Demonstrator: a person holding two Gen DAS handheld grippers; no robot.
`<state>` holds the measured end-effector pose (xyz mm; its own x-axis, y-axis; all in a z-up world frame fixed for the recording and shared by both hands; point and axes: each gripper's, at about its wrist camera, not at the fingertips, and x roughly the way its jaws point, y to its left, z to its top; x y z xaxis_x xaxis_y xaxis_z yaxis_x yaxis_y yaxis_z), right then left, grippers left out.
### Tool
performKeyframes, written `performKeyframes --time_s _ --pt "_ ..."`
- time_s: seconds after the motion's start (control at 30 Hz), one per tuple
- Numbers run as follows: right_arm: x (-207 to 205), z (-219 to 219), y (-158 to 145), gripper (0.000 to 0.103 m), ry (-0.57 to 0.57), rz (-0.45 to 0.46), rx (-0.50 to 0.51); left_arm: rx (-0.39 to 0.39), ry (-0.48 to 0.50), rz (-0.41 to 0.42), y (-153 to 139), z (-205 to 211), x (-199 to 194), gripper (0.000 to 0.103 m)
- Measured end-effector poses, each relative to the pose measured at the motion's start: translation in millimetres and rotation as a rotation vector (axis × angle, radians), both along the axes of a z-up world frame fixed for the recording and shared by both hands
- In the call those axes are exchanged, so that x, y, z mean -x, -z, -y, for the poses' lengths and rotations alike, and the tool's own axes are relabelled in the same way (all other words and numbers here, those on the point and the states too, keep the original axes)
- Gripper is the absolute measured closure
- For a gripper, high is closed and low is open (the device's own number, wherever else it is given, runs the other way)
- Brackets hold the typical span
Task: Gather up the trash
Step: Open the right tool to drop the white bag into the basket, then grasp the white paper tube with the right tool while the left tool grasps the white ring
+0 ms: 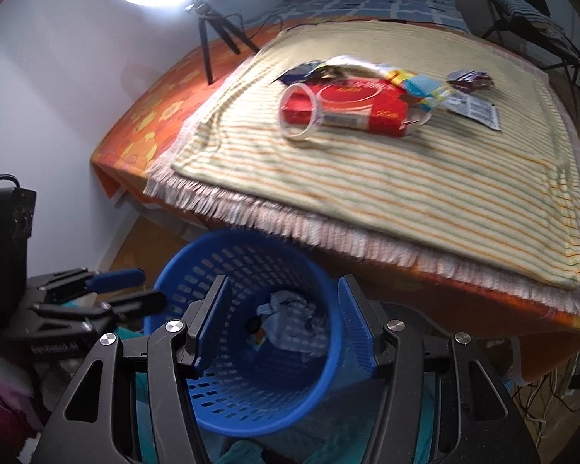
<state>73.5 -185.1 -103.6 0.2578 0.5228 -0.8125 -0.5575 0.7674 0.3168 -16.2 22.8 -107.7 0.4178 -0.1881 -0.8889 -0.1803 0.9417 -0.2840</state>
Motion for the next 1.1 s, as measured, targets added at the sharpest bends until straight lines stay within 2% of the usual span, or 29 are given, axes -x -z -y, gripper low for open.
performKeyframes --time_s 0.17,0.27,0.3,0.47,0.57,0.67,0.73,0.83,0.97,1.1 --pt "-16 22 -7 0.046 0.064 0.010 -0.059 -0.009 0.002 0.021 -10 -5 -21 0.045" --pt "-26 32 -13 0.037 0.096 0.035 -0.089 -0.001 0.007 0.030 -15 -4 -33 0.045" --pt "-28 34 -15 0.035 0.102 0.054 -0.082 0.002 0.010 0.032 -16 -4 -37 0.045" --pt "-40 37 -30 0.034 0.100 0.169 -0.015 0.005 0.026 0.035 -20 -1 -59 0.045" --pt "-52 43 -35 0.026 0.112 0.191 -0.022 0.005 0.036 0.028 -20 1 -74 0.044" --pt "-66 46 -41 0.025 0.118 0.205 -0.043 0.007 0.040 0.031 -21 2 -90 0.044" --pt "-75 44 -45 0.025 0.107 0.217 -0.035 0.013 0.037 0.040 -23 1 -102 0.037" --pt "-93 40 -50 0.025 0.088 0.212 -0.024 0.021 0.034 0.050 -25 0 -116 0.036" --pt "-124 32 -50 0.025 0.052 0.138 -0.009 0.018 0.043 0.064 -25 -3 -139 0.036" --pt "-145 22 -48 0.025 0.018 0.108 -0.002 0.004 0.059 0.072 -23 -8 -158 0.036"
